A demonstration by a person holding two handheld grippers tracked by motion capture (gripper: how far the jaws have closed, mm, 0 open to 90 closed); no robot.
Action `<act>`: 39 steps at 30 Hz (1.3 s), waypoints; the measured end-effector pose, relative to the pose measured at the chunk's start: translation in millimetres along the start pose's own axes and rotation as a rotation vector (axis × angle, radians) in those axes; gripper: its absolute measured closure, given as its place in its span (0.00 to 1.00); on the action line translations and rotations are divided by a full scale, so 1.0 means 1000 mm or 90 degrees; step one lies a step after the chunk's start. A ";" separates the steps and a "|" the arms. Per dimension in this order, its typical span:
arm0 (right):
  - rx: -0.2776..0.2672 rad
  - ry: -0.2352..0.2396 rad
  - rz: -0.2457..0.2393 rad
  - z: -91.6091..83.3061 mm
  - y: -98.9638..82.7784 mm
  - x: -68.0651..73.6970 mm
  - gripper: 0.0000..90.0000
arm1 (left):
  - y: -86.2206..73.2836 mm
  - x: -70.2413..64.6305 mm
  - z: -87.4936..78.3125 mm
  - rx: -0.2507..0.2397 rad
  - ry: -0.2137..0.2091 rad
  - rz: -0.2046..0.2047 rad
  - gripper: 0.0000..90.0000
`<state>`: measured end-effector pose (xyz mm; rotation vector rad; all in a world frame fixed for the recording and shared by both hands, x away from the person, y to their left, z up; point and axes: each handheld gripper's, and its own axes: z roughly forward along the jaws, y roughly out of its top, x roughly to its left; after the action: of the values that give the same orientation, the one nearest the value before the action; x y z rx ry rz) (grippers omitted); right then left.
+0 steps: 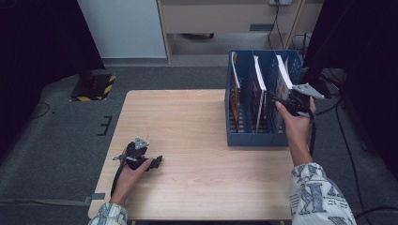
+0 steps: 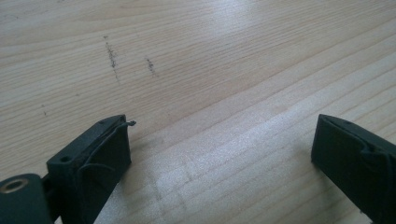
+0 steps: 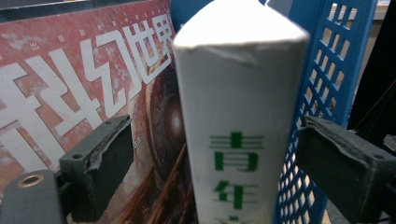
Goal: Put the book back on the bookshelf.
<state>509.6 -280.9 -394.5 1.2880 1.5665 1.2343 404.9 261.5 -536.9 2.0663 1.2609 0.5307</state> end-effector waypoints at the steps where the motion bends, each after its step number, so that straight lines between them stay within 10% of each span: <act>1: 0.000 0.002 0.000 0.000 0.000 0.000 0.12 | 0.000 0.000 0.000 0.000 0.000 0.000 0.04; 39: 0.060 0.031 -0.021 -0.043 -0.027 0.003 0.07 | 0.000 -0.001 0.000 0.002 0.000 0.002 0.04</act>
<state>462.0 -287.8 -409.3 1.2942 1.6929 1.1911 404.4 260.8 -536.7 2.0714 1.2593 0.5306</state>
